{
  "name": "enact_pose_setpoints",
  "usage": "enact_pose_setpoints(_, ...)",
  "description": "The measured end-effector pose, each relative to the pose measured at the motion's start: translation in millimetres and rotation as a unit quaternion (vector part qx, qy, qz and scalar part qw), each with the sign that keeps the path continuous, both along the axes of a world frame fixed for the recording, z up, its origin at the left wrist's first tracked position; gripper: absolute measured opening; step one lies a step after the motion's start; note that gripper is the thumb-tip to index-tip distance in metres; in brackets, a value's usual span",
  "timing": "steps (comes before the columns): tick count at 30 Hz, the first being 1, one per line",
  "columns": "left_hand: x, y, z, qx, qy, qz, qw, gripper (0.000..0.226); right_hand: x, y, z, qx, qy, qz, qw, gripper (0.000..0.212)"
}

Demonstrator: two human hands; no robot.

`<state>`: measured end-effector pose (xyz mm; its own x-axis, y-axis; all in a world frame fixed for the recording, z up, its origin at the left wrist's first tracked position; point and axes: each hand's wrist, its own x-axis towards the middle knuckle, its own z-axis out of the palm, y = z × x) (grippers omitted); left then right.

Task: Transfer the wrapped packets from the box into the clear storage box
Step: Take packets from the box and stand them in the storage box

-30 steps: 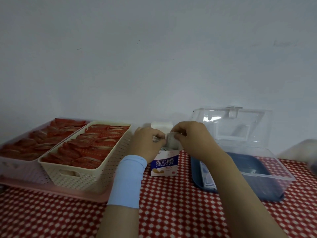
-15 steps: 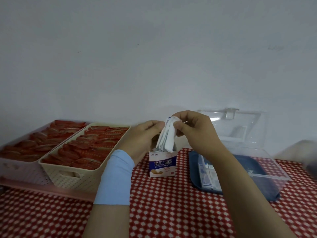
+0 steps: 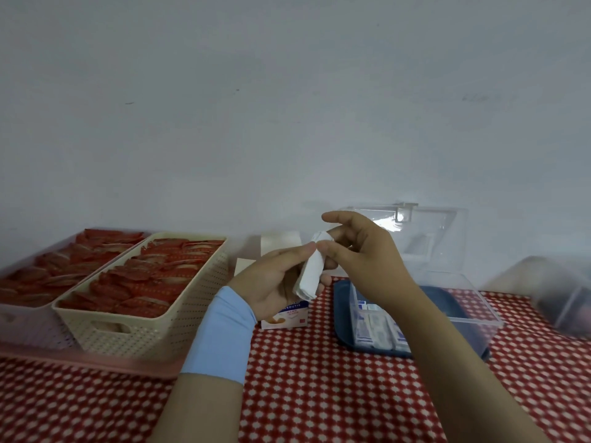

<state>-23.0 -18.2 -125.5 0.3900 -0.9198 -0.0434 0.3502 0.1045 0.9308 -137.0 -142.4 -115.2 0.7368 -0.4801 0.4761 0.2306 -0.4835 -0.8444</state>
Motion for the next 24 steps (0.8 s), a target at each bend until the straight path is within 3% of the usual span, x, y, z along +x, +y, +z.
enact_pose_setpoints(5,-0.5,-8.2,-2.1,-0.018,0.055,0.033,0.998,0.029,-2.9,2.1,-2.1,-0.053,0.017,-0.037,0.998,0.029)
enact_pose_setpoints(9,-0.9,-9.0,-2.4,-0.035,0.063,0.023,0.997,0.03,-9.7,4.4,0.6,-0.174,0.091,0.015,0.98,0.046)
enact_pose_setpoints(15,-5.1,-11.4,-3.2,-0.03,0.067,0.037,0.997,0.035,-6.8,-0.8,-2.7,-0.176,0.08,0.041,0.98,0.043)
enact_pose_setpoints(19,-6.7,-13.2,-3.2,-0.03,0.063,0.039,0.997,0.04,-5.6,0.3,-3.9,-0.231,0.074,0.013,0.97,0.043)
enact_pose_setpoints(24,-10.9,-14.8,-2.2,-0.031,0.049,0.041,0.998,0.047,-8.2,4.6,-2.7,-0.213,0.078,0.04,0.973,0.046)
